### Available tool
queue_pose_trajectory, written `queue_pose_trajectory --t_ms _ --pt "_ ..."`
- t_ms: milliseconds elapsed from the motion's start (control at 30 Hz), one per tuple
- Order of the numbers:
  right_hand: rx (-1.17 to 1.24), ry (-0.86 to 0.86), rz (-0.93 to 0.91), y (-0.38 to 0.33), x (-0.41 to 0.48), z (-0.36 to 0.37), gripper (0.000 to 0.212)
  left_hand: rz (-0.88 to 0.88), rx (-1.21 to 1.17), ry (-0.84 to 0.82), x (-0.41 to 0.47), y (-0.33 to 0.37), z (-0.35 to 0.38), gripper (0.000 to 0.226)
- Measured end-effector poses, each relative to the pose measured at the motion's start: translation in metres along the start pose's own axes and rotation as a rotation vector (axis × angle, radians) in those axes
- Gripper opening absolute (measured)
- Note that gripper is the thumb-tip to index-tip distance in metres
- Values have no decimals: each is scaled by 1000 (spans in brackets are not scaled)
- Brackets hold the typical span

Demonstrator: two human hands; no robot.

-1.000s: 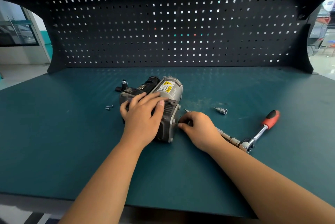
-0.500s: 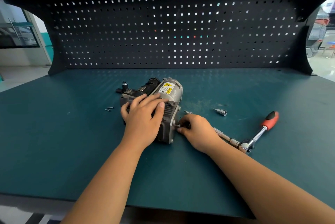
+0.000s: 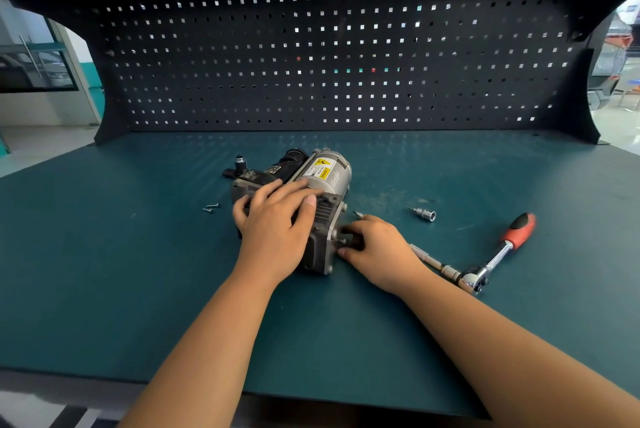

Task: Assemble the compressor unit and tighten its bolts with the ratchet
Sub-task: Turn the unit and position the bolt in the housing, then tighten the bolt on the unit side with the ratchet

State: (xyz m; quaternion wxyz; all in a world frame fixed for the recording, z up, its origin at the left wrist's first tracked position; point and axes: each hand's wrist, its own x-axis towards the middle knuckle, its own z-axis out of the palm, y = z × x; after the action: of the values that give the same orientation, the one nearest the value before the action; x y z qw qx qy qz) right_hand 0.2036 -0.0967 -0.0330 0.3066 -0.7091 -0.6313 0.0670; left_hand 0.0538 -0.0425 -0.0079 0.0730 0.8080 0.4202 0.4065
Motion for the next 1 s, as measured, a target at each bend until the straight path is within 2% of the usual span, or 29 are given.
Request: queue_pose_trajectory --t_ms 200,300,433,567,633,700,733,767,800,867,900,933,1000 --pt "67 49 5 2 1 0 5 9 2 6 0 -1 -1 29" --pt "64 50 -4 2 1 0 15 9 3 11 0 -1 0 29" --pt "68 57 10 3 1 0 9 24 0 24 0 -2 1 29" --pt "55 82 8 -5 -4 -2 22 45 -1 38 0 -3 2 29" --pt "49 205 -11 -10 -13 -12 17 52 -8 40 0 -4 2 31" --pt "5 506 33 -5 -22 -36 10 42 -12 41 0 -4 2 35" --pt "-46 629 126 4 -25 -52 16 39 -9 44 0 -4 2 38" --pt "-126 669 267 16 -29 -70 23 43 -3 44 0 -4 2 38" --pt "-237 617 434 30 -33 -86 31 47 0 43 0 -4 3 34" --pt "-415 365 730 55 -45 -108 44 53 5 42 0 -5 4 28" --pt "-438 237 823 65 -50 -111 47 50 5 39 -1 -4 3 29" --pt "-412 148 864 74 -52 -110 51 37 -2 42 0 -2 1 30" --pt "-278 108 851 86 -53 -105 51 27 -23 115 -4 9 -6 36"
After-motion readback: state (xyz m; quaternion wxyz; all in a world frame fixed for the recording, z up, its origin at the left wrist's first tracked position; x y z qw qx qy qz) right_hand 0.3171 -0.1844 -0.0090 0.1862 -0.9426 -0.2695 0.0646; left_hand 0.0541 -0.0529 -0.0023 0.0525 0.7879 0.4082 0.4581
